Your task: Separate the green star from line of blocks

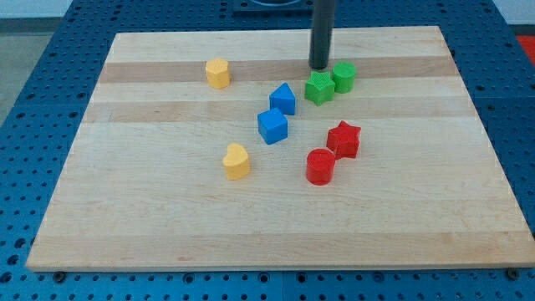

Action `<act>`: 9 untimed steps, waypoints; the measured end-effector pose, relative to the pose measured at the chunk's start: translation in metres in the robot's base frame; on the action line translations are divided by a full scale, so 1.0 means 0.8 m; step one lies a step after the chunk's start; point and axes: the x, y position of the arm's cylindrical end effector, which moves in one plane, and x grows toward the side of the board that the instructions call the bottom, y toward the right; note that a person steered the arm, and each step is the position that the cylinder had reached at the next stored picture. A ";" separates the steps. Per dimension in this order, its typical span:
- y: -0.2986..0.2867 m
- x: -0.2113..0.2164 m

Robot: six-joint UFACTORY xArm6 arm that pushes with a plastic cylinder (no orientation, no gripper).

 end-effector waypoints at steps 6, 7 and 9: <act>-0.045 0.097; -0.045 0.097; -0.058 0.065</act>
